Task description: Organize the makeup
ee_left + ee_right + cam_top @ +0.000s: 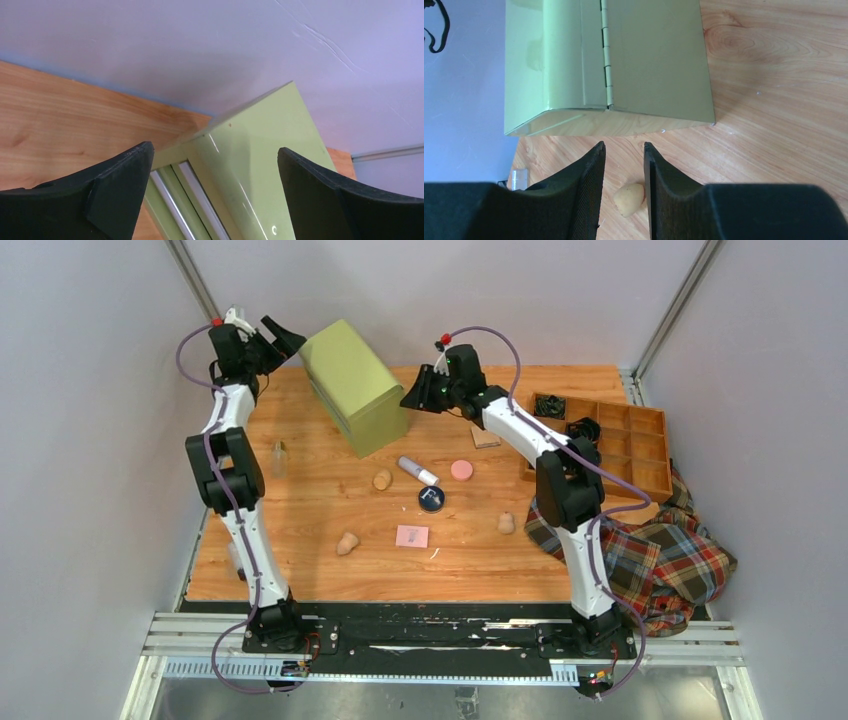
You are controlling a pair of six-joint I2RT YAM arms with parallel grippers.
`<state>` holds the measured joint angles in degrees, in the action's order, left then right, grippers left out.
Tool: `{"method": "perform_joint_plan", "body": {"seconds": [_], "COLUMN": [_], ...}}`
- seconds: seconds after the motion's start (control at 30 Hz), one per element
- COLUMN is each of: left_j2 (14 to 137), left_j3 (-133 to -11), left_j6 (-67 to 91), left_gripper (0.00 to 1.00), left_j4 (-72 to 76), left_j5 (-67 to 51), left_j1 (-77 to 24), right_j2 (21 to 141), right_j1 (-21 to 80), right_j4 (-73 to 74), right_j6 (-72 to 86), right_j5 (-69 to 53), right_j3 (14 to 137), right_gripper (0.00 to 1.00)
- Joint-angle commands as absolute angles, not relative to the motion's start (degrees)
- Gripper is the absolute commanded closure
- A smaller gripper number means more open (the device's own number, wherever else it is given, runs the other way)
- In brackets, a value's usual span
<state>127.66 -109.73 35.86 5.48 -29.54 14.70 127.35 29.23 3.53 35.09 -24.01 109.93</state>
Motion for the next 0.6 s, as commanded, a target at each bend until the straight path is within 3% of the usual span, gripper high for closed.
{"method": "perform_joint_plan", "body": {"seconds": [0.0, 0.57], "left_j2": [132.2, 147.0], "left_j3": [-114.6, -130.7], "left_j6": [38.0, 50.9], "left_gripper": [0.01, 0.02], "left_j4": [12.8, 23.6], "left_j5": [-31.6, -41.1], "left_j1": [14.3, 13.0], "right_j2": [129.8, 132.9], "right_j1": [29.8, 29.8], "right_j4": [5.8, 6.7], "right_j6": [33.9, 34.1], "right_j5": [-25.3, -25.7], "right_j3": [113.5, 116.9], "right_gripper": [0.65, 0.64]}}
